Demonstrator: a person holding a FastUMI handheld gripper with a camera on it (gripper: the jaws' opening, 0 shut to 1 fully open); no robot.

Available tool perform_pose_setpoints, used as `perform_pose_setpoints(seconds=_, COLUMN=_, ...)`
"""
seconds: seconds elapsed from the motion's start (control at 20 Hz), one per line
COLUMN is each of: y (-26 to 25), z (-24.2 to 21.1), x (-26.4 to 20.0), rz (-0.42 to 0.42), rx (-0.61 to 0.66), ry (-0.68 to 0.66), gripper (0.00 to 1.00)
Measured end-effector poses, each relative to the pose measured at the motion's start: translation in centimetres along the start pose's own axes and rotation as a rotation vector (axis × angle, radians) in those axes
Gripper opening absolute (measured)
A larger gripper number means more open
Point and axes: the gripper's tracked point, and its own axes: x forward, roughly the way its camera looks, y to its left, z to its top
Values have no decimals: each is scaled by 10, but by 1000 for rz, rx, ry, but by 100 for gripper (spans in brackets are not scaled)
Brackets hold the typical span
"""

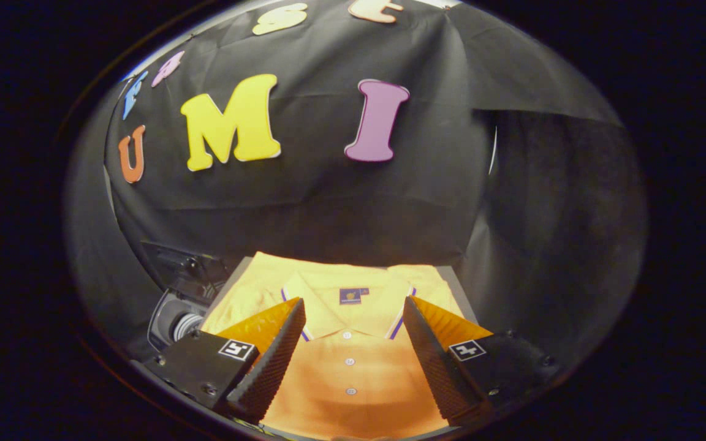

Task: Put the clothes into the washing machine and then close the washing machine lid.

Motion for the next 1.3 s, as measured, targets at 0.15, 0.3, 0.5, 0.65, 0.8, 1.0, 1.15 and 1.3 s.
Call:
perform_pose_setpoints(seconds=0.15, y=4, z=-24, x=18, rz=27, rx=25, ry=112, gripper=100)
perform_pose_setpoints(seconds=0.3, y=8, z=-49, x=30, rz=32, rx=29, ry=182, gripper=100)
perform_pose_setpoints(seconds=0.5, y=9, z=-55, x=34, rz=8, rx=-27, ry=219, gripper=99)
perform_pose_setpoints(seconds=0.65, y=10, z=-52, x=32, rz=6, rx=-7, ry=249, gripper=97)
perform_pose_setpoints(seconds=0.8, y=12, z=-54, x=33, rz=34, rx=-46, ry=266, gripper=95)
perform_pose_setpoints(seconds=1.0, y=10, z=-53, x=34, rz=64, rx=-52, ry=229, gripper=64)
perform_pose_setpoints(seconds=1.15, y=12, z=-50, x=34, rz=86, rx=-36, ry=211, gripper=38)
perform_pose_setpoints(seconds=1.3, y=13, z=-50, x=31, rz=84, rx=-14, ry=156, gripper=19)
